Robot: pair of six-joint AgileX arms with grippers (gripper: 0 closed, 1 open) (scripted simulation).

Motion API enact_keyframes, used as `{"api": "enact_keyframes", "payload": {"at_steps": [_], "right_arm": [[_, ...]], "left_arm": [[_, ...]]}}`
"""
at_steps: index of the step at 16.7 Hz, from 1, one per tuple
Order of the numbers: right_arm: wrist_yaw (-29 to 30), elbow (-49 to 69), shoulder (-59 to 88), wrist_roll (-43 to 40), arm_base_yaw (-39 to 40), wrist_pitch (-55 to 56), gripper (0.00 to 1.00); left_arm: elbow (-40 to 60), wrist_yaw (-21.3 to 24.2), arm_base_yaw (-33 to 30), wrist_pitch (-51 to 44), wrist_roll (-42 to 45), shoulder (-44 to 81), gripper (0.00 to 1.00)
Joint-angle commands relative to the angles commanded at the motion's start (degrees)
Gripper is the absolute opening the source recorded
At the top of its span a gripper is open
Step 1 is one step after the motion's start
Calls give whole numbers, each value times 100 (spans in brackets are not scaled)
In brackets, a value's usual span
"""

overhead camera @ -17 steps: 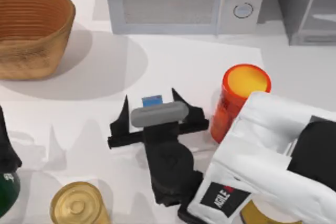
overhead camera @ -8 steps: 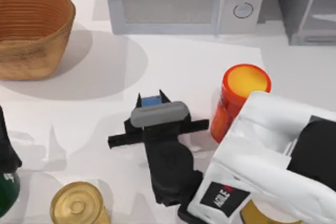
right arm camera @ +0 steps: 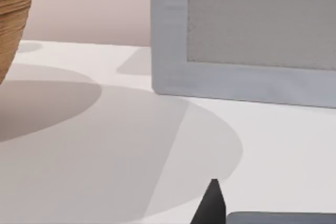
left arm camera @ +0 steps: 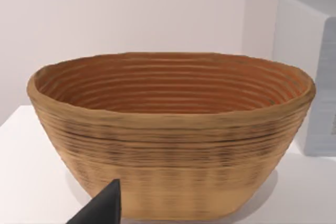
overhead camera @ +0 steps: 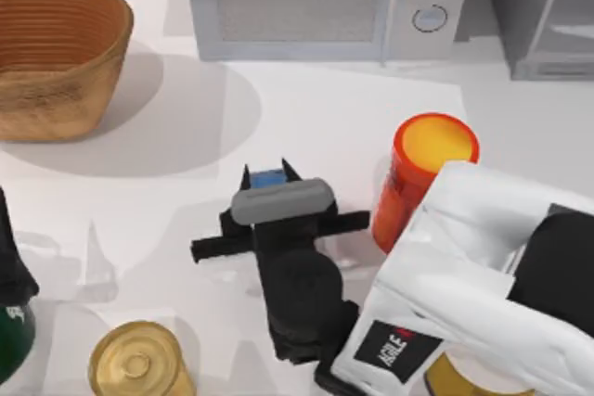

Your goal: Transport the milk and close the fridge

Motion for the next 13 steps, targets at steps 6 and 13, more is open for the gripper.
{"api": "enact_keyframes", "payload": {"at_steps": [6, 13], "right_arm": [[-86, 165, -72, 75, -84, 195, 0], [-277, 302, -583, -125, -217, 213, 0]], "left_arm": [[0, 0, 0, 0, 0, 0, 100], [0, 0, 0, 0, 0, 0, 100]]}}
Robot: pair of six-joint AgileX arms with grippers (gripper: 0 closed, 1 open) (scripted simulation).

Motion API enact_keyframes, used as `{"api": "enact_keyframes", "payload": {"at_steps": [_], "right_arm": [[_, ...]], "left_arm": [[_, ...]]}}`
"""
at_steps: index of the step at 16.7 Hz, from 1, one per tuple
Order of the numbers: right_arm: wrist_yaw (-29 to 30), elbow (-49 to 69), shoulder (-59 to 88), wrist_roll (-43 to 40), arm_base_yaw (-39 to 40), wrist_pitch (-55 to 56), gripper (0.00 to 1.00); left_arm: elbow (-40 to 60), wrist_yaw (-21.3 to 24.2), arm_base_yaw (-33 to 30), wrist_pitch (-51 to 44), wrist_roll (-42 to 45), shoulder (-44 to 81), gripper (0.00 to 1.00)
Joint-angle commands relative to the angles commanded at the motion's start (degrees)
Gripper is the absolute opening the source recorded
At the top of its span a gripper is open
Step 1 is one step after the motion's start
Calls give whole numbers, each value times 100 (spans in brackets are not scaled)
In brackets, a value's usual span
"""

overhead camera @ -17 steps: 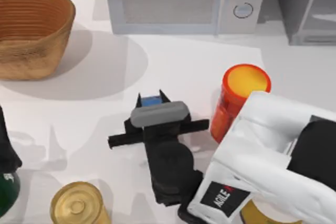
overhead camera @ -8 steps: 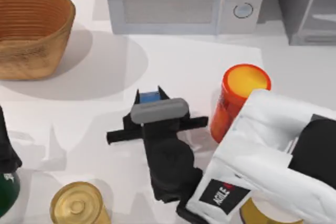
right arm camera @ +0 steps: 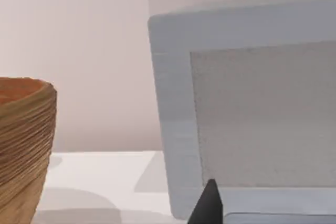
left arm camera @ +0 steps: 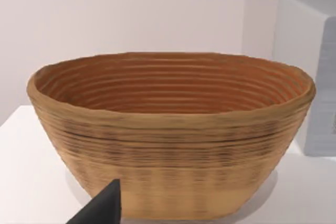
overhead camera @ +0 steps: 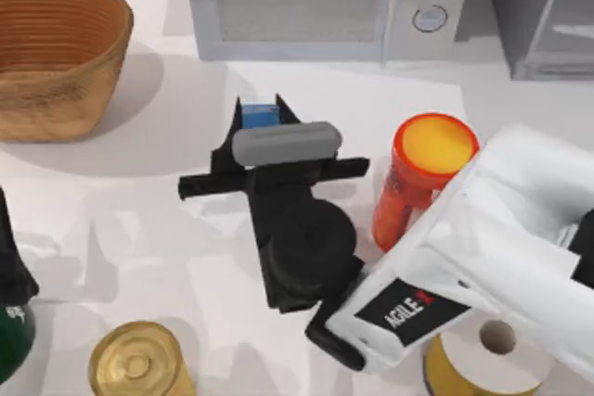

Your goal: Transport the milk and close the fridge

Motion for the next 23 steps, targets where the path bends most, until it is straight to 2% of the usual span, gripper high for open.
{"api": "enact_keyframes", "payload": {"at_steps": [4, 11, 14, 17, 23], "right_arm": [[239, -429, -47, 98, 224, -633, 0], [195, -434, -101, 145, 211, -700, 0], [-264, -400, -602, 133, 102, -796, 0], [-954, -577, -1378, 115, -342, -974, 0], [-2472, -1789, -3069, 91, -2201, -1459, 0]], "left_arm": [[0, 0, 0, 0, 0, 0, 100], [0, 0, 0, 0, 0, 0, 100], [0, 0, 0, 0, 0, 0, 100], [0, 0, 0, 0, 0, 0, 100], [0, 0, 0, 0, 0, 0, 100]]}}
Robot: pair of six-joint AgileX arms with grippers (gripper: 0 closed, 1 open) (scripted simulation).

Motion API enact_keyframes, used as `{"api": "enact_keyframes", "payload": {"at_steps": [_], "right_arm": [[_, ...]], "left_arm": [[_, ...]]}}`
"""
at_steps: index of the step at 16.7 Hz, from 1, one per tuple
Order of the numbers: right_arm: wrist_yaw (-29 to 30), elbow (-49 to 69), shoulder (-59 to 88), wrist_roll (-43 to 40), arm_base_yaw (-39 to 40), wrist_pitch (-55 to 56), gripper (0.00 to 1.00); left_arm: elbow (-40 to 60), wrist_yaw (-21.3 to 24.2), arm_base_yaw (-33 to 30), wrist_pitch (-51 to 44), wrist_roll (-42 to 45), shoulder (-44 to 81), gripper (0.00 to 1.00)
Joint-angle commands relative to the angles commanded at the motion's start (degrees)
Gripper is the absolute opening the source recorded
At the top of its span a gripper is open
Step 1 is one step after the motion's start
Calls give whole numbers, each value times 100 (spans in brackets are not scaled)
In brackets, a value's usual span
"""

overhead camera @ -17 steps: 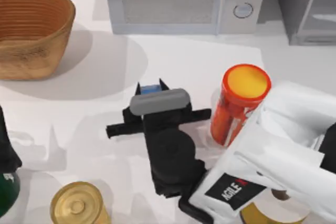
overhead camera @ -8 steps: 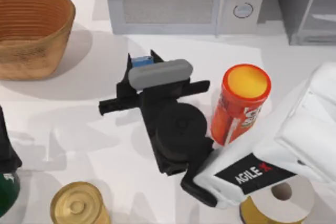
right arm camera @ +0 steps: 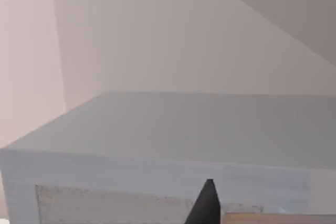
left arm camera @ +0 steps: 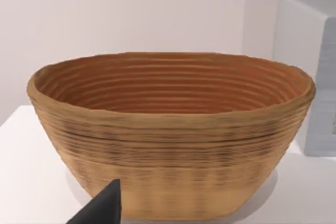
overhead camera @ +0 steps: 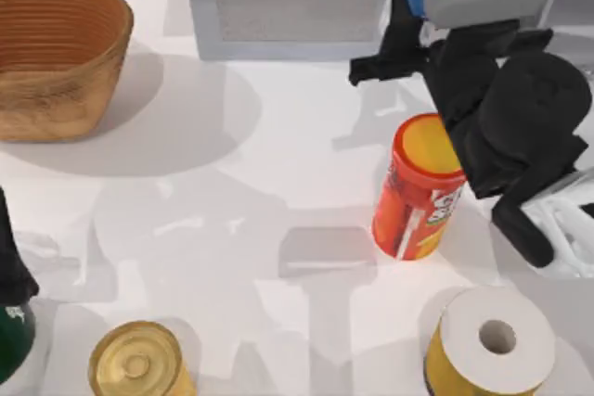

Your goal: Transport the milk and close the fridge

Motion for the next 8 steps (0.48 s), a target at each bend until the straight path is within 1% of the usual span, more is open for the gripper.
{"api": "enact_keyframes", "payload": {"at_steps": [4, 8], "right_arm": [[-882, -1011, -975, 18, -1465, -295, 0], [-1501, -1833, -1656, 35, -2665, -502, 0]], "left_arm": [[0, 0, 0, 0, 0, 0, 100], [0, 0, 0, 0, 0, 0, 100]]}}
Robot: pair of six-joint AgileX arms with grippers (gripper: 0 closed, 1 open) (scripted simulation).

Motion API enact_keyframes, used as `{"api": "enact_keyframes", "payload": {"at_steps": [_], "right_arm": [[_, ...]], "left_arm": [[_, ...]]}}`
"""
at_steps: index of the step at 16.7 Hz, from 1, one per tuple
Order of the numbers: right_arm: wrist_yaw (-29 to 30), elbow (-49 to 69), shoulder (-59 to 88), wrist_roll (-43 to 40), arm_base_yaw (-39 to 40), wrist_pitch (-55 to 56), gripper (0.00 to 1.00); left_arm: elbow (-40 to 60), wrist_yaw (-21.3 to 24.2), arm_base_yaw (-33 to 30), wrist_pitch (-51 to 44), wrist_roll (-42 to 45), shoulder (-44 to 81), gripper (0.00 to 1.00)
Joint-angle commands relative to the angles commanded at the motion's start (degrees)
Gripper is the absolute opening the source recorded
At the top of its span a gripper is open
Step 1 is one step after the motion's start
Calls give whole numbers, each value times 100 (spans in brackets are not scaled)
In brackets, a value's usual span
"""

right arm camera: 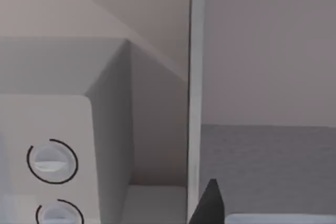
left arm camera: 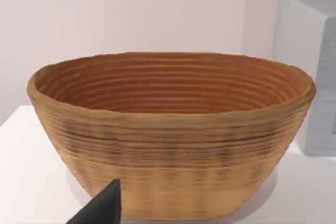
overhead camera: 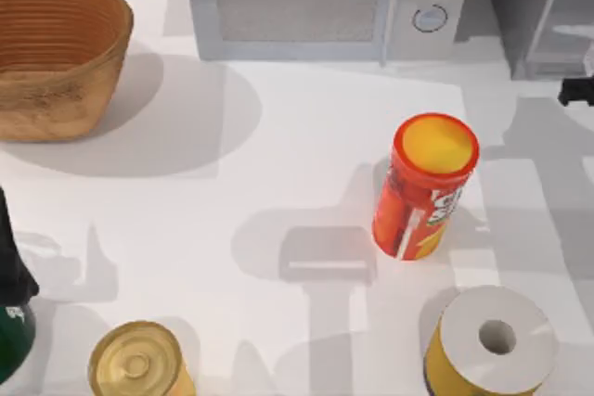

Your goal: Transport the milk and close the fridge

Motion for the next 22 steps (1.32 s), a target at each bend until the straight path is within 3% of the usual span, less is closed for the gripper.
{"api": "enact_keyframes", "payload": {"at_steps": [3, 11, 22], "right_arm": [[-229, -333, -245, 8, -480, -78, 0], [-290, -150, -60, 10, -557, -101, 0], [-1185, 3170, 2996, -31, -1413, -515, 0]], "left_arm": [[0, 0, 0, 0, 0, 0, 100], [0, 0, 0, 0, 0, 0, 100], [0, 0, 0, 0, 0, 0, 100]]}}
